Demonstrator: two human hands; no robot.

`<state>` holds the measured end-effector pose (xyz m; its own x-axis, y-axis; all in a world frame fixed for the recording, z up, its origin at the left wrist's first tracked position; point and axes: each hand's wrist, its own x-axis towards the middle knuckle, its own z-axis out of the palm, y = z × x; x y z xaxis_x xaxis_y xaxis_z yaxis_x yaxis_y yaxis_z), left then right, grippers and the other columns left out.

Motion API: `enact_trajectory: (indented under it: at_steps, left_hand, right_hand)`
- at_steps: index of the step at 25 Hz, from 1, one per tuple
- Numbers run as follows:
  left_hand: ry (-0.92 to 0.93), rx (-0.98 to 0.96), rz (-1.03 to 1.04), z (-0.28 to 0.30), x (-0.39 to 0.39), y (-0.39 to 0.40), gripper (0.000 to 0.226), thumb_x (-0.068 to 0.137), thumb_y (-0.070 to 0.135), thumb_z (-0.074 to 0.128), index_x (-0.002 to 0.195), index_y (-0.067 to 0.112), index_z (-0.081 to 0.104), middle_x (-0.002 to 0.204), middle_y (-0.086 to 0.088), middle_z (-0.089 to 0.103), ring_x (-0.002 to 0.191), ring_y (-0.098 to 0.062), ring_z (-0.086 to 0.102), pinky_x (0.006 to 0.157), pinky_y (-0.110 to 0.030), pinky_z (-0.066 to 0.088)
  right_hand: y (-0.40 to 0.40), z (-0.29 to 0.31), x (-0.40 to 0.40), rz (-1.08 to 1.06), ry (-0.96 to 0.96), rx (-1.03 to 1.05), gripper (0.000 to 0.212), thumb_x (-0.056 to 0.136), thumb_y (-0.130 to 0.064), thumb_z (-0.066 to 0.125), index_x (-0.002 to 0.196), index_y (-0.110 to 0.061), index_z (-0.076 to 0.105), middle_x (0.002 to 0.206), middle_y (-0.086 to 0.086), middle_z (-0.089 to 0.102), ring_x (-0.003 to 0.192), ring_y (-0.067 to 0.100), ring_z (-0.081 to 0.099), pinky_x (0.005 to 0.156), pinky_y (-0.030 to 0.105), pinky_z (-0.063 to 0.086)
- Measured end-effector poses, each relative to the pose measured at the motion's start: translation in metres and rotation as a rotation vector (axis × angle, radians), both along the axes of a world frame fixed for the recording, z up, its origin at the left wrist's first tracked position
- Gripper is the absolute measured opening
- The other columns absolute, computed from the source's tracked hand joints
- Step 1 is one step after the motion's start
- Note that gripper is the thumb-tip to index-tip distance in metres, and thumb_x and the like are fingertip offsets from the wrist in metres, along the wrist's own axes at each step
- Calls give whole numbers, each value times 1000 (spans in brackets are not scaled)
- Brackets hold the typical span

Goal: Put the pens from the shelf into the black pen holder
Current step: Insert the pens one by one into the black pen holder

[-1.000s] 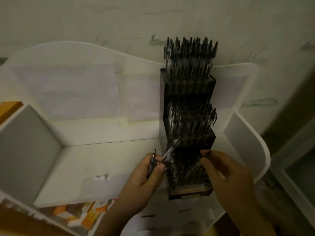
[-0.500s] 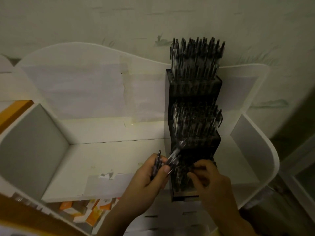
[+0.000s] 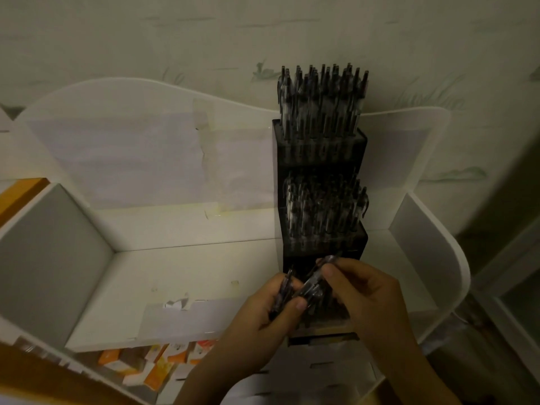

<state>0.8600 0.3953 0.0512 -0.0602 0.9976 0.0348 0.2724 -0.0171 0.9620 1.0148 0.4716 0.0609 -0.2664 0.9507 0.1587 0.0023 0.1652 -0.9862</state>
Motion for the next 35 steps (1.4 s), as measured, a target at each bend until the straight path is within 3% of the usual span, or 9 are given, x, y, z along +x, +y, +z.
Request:
enact_trajectory:
  at_steps: [4,7,11,17,22,26,28,30,35]
  left_hand:
    - [28,-6,13,0,-2,2,5,97,24,53,100,21,56,66,16,55,59,2,49,58,-16,42]
    - [24,-22,39,-1,-8,0,8,98,25,49,98,22,56,61,13,51,54,-1,45,54,-18,40]
    - [23,27,131,0,-15,0,12,99,28,46,96,21,55,59,11,48,51,-3,42,50,-17,37]
    - [52,68,188,4,-16,0,13,100,27,45,98,20,55,58,11,49,50,-1,42,49,-17,38]
    - [20,80,186,3,-20,0,13,100,24,45,100,16,54,58,9,44,50,-4,39,49,-17,35]
    - [15,75,185,3,-21,2,13,100,23,45,101,15,55,56,8,45,49,-4,39,48,-16,36]
    - [23,69,190,3,-21,3,13,100,24,45,101,16,55,57,8,46,49,-4,41,49,-16,37]
    - [30,66,191,2,-22,4,12,100,25,46,101,18,55,57,9,46,49,-3,41,49,-16,38]
    - [14,74,178,3,-22,4,13,100,23,45,101,16,55,56,10,45,49,-2,40,48,-15,36]
  right_hand:
    - [8,11,17,-48,179,-145,14,81,-21,64,85,-12,74,79,8,75,76,20,72,73,29,58]
    - [18,20,35,-172,227,-85,11,85,-18,62,84,-15,72,80,7,75,76,22,72,74,27,59]
    - [13,22,44,-202,-3,195,8,86,-22,61,85,-25,69,79,-12,73,76,3,69,68,7,50]
    - [12,-24,30,-108,-362,526,13,85,-21,65,97,-20,69,82,-16,66,86,-14,59,73,-2,41]
    - [18,-64,23,-49,-464,505,17,81,-13,75,97,-10,72,80,-16,60,82,-13,56,70,-5,39]
    - [15,-75,18,49,-502,396,19,79,-18,77,94,-27,69,77,-34,57,75,-18,59,65,-3,43]
    - [14,-72,19,66,-467,342,35,79,-20,77,98,-40,56,77,-28,62,75,-11,63,64,2,47]
    - [15,-66,19,45,-479,400,39,79,-26,77,106,-40,53,80,-23,60,74,-3,61,63,6,47]
    - [17,-55,10,-22,-548,551,20,86,-38,63,103,-27,66,91,-15,48,76,-2,51,64,1,37]
